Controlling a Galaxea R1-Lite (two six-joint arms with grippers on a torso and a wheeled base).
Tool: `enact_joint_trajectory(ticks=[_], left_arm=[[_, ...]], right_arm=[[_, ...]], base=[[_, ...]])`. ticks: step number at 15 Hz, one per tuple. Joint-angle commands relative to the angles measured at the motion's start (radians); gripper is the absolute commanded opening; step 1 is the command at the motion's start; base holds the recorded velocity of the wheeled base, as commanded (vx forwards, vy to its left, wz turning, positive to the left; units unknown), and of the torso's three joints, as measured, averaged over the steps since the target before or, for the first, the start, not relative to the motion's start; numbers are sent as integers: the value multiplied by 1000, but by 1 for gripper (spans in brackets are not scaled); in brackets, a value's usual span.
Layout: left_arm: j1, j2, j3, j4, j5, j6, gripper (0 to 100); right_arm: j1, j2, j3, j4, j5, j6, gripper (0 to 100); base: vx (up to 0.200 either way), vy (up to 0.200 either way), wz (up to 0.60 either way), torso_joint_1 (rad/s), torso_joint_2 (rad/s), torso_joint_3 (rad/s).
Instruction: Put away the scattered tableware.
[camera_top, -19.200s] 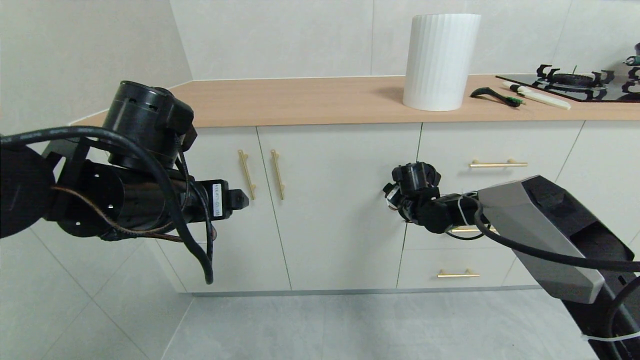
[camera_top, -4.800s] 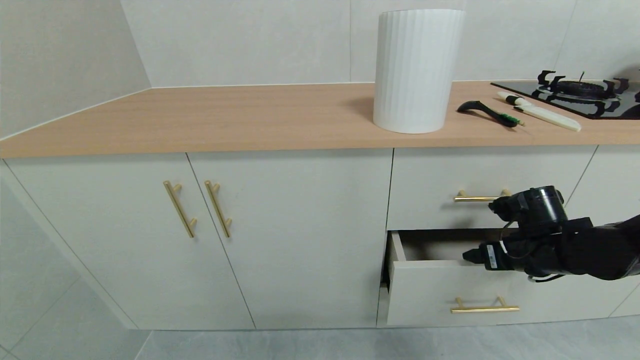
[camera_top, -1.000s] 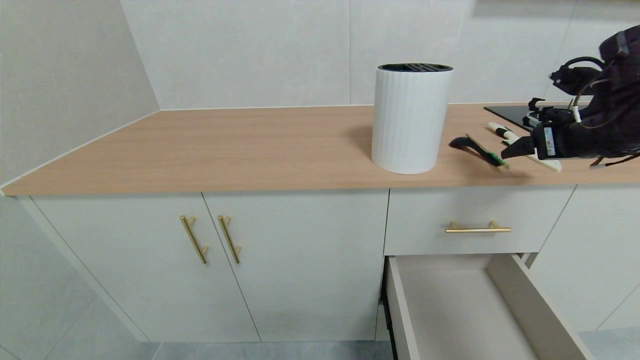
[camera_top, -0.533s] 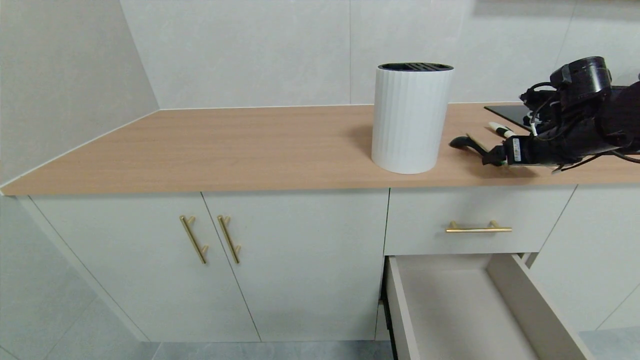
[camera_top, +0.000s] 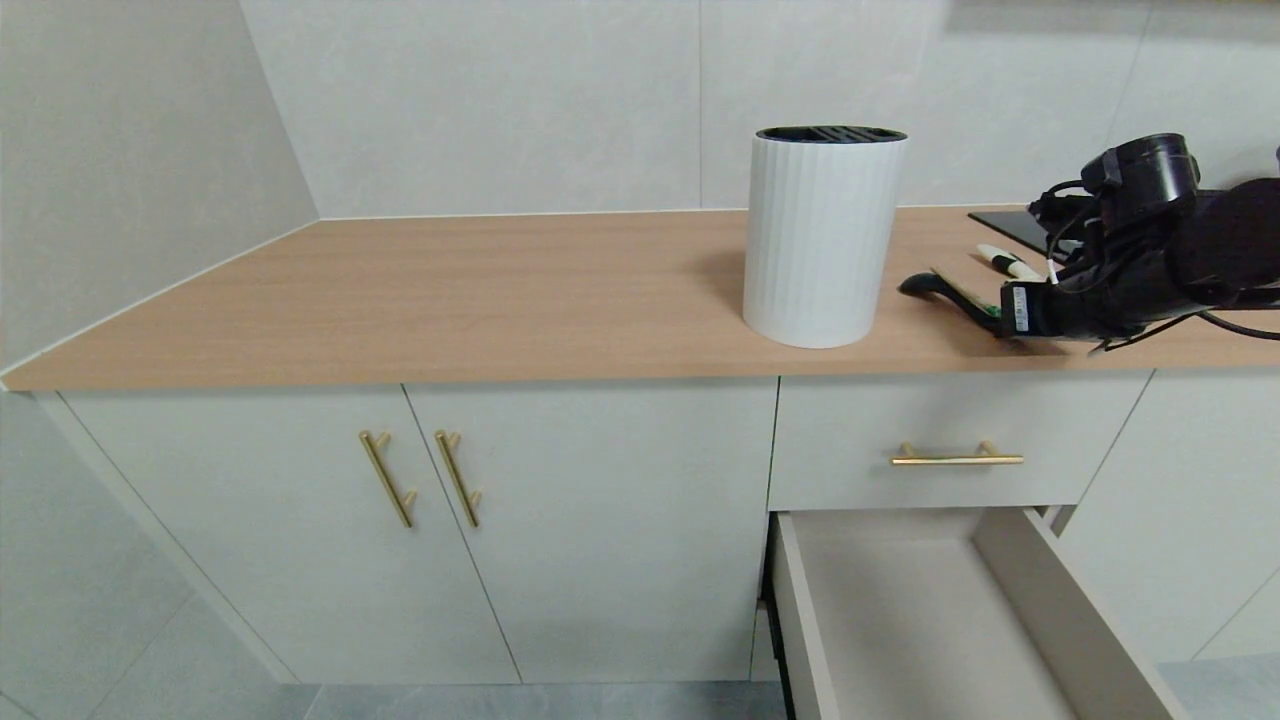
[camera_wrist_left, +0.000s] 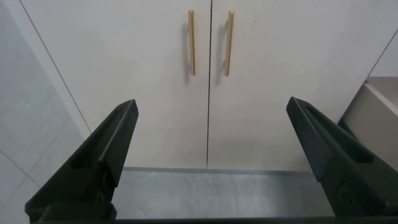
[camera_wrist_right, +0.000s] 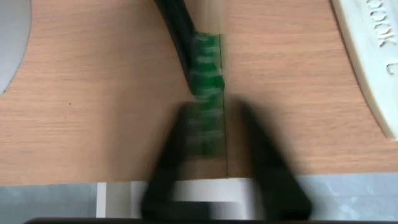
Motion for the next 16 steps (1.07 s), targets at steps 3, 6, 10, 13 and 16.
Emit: enact_joint_trajectory(ticks=[3,6,10,13,16], left_arm=[[0,0,0,0,1,0,100],[0,0,0,0,1,0,100],[0,0,0,0,1,0,100],[0,0,0,0,1,0,100],[0,0,0,0,1,0,100]], right_arm=[[1,-19,5,3,0,0,0],[1,-34,10,3,-4,0,0],[4,-186,82,1,-3,35,0],[16,-387,188,1,2,33,0],[62,-568,330,8,5,30,0]], base=[[0,0,0,0,0,0],[0,0,0,0,0,0],[0,0,0,0,0,0],[0,0,0,0,0,0],[0,0,0,0,0,0]])
